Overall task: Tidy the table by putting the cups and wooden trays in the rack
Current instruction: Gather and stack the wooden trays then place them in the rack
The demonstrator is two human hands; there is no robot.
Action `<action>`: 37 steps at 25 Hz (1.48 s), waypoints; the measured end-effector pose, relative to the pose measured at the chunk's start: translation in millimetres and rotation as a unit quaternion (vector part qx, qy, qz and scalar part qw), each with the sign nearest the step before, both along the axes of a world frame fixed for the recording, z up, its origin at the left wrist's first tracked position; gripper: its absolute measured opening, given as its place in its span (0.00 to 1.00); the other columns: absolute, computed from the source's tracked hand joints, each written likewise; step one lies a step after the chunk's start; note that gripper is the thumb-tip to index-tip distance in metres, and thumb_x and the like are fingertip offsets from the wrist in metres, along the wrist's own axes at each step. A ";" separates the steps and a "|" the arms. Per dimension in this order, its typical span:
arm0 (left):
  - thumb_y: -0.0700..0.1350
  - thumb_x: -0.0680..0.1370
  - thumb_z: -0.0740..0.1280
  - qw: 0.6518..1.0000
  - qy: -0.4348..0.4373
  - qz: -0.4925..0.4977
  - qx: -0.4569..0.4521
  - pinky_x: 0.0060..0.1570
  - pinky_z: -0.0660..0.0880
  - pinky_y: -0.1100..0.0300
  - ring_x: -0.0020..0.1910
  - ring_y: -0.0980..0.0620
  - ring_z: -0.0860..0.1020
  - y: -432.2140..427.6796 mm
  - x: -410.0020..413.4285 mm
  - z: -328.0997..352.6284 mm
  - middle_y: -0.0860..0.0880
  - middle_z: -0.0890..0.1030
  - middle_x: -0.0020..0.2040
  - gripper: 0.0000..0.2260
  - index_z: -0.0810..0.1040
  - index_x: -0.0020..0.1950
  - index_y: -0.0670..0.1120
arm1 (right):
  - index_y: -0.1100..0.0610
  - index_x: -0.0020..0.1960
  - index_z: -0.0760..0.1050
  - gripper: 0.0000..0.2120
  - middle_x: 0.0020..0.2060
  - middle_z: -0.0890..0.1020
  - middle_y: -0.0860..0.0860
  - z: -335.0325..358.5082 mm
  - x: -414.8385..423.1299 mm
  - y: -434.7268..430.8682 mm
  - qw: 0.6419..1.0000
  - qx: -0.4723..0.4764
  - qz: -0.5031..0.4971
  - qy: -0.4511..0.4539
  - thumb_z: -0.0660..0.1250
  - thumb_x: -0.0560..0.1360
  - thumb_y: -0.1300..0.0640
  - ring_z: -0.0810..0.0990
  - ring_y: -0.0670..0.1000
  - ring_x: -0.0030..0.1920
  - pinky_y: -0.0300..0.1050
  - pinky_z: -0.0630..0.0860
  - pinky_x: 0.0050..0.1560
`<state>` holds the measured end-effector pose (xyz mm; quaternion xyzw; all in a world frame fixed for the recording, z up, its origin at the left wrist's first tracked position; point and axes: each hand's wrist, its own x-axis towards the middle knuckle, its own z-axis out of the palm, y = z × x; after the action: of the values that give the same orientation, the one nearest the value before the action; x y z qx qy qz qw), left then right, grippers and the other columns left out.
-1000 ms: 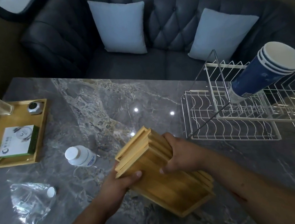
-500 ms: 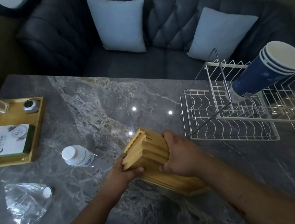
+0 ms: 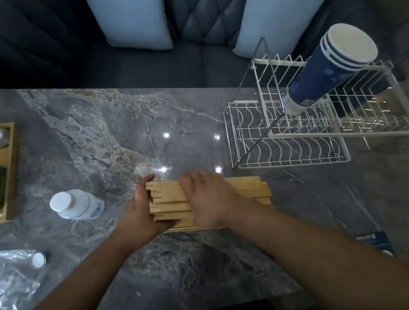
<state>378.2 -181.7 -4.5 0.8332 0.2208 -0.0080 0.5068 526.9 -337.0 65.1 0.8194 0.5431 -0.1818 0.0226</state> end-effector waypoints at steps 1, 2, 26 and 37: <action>0.61 0.57 0.80 1.000 -0.006 0.002 0.010 0.48 0.78 0.61 0.54 0.69 0.78 -1.1 -2.5 0.9 0.73 0.75 0.57 0.50 0.56 0.71 0.69 | 0.59 0.64 0.66 0.35 0.54 0.78 0.58 -1.7 -1.7 -1.5 1.000 0.009 0.006 -0.007 0.72 0.60 0.51 0.78 0.60 0.52 0.55 0.76 0.53; 0.62 0.57 0.79 1.000 -0.007 0.004 0.023 0.45 0.76 0.64 0.52 0.70 0.78 -3.2 -5.1 1.7 0.73 0.75 0.56 0.46 0.57 0.67 0.71 | 0.60 0.63 0.68 0.34 0.53 0.78 0.58 -3.4 -3.6 -3.9 1.000 0.022 0.012 -0.014 0.73 0.59 0.51 0.78 0.60 0.50 0.55 0.75 0.52; 0.57 0.60 0.85 0.995 0.053 -0.068 -0.042 0.55 0.74 0.72 0.63 0.69 0.74 -9.2 -9.4 -10.6 0.69 0.73 0.64 0.58 0.50 0.79 0.62 | 0.52 0.56 0.81 0.09 0.49 0.85 0.54 -43.6 22.7 -147.4 0.481 0.315 -0.634 0.517 0.63 0.81 0.52 0.86 0.48 0.43 0.48 0.80 0.43; 0.62 0.60 0.79 0.995 0.063 -0.058 0.044 0.50 0.78 0.60 0.54 0.63 0.80 -7.8 -6.7 -1.3 0.62 0.80 0.57 0.41 0.61 0.68 0.65 | 0.54 0.61 0.78 0.12 0.53 0.83 0.59 -52.1 25.1 -146.8 0.456 0.363 -0.623 0.522 0.62 0.82 0.52 0.82 0.59 0.53 0.55 0.80 0.51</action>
<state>371.5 -189.5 -5.8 0.8637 0.2044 -0.0804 0.4537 551.9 -483.8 12.9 0.6249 -0.1851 -0.3282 -0.6837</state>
